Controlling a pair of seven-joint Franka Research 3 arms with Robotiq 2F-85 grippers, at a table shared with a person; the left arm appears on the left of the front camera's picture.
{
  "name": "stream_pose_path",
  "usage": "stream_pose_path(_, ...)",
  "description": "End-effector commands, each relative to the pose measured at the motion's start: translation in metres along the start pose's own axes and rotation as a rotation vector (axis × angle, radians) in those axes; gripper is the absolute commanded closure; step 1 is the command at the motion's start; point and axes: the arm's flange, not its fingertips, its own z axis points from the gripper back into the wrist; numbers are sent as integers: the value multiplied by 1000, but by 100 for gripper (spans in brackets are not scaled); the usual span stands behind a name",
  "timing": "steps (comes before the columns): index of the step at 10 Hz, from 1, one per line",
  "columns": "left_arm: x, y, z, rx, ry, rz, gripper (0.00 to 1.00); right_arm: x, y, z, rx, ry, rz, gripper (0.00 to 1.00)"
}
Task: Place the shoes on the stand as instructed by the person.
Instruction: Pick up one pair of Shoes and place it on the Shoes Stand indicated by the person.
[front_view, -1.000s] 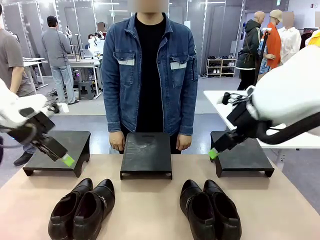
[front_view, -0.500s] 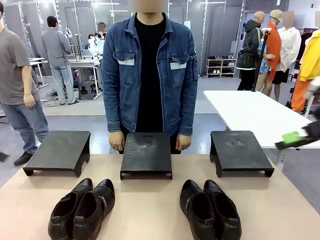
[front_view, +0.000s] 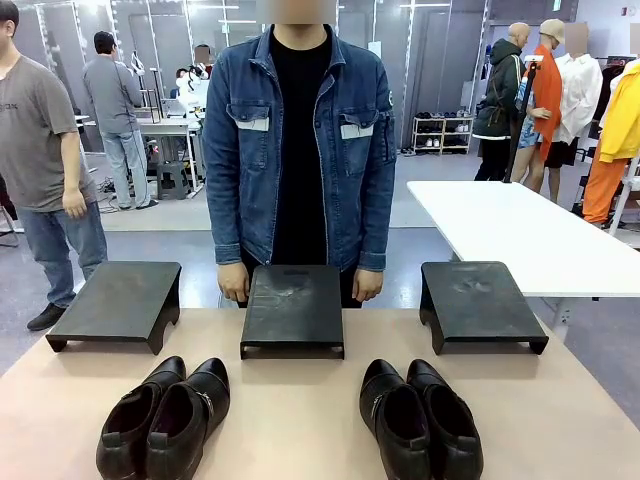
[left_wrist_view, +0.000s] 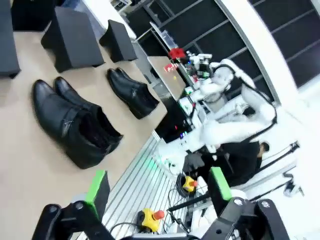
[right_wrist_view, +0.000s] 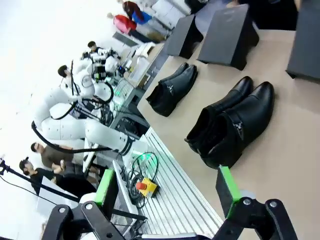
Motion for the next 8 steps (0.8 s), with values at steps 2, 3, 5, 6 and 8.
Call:
stream_pose_path(2, -1, 4, 14, 22, -53, 13, 0, -8, -1, 6, 8, -53, 14, 0)
stream_pose_path(3, -2, 4, 15, 27, -60, 8, 0, -10, -2, 7, 3, -53, 8, 0)
stream_pose_path(5, -10, 8, 15, 39, -53, 39, 0, -11, -3, 13, -8, -43, -15, 0)
stream_pose_path(6, -10, 8, 15, 39, -53, 39, 0, -11, -3, 13, -8, -43, -15, 0)
stream_pose_path(8, -10, 8, 15, 39, -53, 39, 0, -11, -3, 13, -8, -43, -15, 0)
